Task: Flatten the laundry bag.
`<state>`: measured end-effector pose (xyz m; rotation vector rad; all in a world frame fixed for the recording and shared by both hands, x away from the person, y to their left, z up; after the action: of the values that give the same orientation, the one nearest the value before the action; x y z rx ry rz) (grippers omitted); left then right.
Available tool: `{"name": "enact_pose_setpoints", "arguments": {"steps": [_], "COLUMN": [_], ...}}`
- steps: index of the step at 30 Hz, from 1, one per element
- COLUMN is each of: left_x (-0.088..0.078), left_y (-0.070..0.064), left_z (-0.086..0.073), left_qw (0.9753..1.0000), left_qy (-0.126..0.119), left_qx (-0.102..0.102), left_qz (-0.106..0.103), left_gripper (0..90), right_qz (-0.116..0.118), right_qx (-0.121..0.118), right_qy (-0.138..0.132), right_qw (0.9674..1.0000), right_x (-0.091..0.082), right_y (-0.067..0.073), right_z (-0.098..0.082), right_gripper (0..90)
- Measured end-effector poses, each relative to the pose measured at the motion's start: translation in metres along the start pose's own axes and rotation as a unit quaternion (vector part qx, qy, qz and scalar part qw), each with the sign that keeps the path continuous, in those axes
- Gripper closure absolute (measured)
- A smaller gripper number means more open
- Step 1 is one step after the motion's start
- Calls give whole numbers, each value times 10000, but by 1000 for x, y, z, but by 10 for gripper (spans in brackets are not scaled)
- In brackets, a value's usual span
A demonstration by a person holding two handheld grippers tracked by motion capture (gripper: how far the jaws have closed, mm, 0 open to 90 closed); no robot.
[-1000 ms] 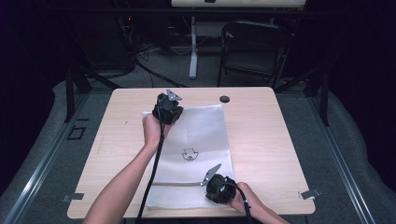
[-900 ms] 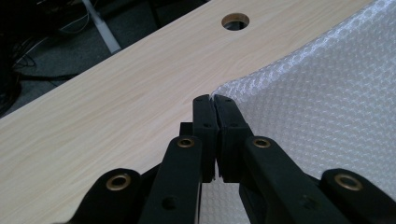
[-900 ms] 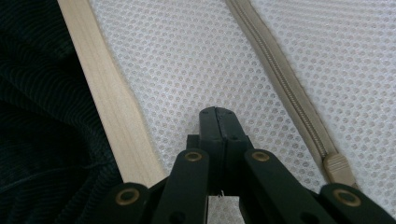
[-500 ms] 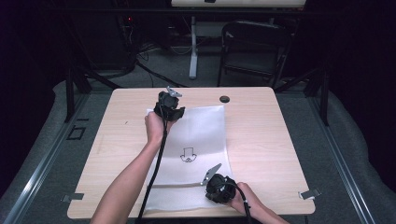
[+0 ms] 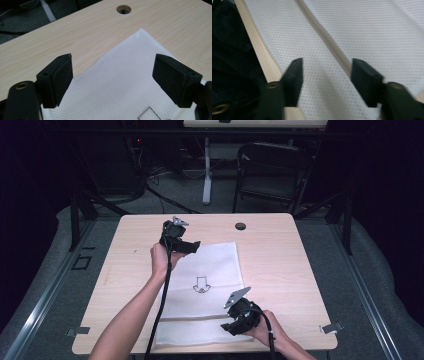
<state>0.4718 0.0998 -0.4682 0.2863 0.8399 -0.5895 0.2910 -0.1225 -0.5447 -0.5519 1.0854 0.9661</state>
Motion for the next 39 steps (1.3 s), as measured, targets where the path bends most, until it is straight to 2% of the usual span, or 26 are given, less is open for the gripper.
{"name": "enact_pose_setpoints", "arguments": {"steps": [2,5,10,12,16,17,19,23,26,27,29,32,39], "left_x": [-4,-11,-20,-23,-26,-26,-27,-24,-21,-20,-17,-13,-5], "left_y": [-4,-11,-27,-35,-52,-57,-64,-77,-85,-87,-90,-96,-109], "left_z": [-6,-15,-29,-36,-49,-52,-57,-70,-76,-77,-81,-86,-92], "left_qw": [9999,9995,9980,9969,9944,9941,9929,9893,9884,9882,9865,9861,9815], "left_qy": [-13,-26,-56,34,71,60,83,196,202,192,223,275,437], "left_qx": [37,99,210,362,513,552,625,796,830,825,815,872,1112], "left_qz": [-133,-307,-587,-701,-923,-933,-1011,-1205,-1258,-1279,-1401,-1387,-1493], "left_gripper": [155,141,104,93,68,66,60,55,55,56,59,66,87], "right_qz": [-74,-157,-254,-272,-346,-343,-386,-407,-415,-443,-450,-465,-478], "right_qx": [128,305,460,474,500,563,543,617,623,632,663,673,741], "right_qy": [-94,-123,-142,-180,-156,-195,-174,-246,-258,-177,-190,-213,-134], "right_qw": [9998,9993,9985,9983,9980,9976,9976,9970,9969,9969,9966,9964,9960], "right_x": [-6,-15,-22,-24,-28,-28,-30,-31,-32,-32,-32,-31,-28], "right_y": [-7,-18,-28,-31,-37,-38,-40,-42,-43,-43,-43,-44,-48], "right_z": [-4,-9,-15,-16,-19,-19,-20,-21,-21,-22,-22,-22,-24], "right_gripper": [281,177,131,130,129,130,130,144,153,155,162,176,208]}}
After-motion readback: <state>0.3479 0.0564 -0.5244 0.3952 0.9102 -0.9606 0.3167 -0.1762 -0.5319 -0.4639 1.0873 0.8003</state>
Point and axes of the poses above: each handheld gripper's, and its own axes: x roughly forward along the jaws, z roughly out of its top, y roughly to its left, the point moved 2 cm from there along x, roughly forward along the jaws, and after that the axes turned 8 degrees about y, right-handed, at the moved point
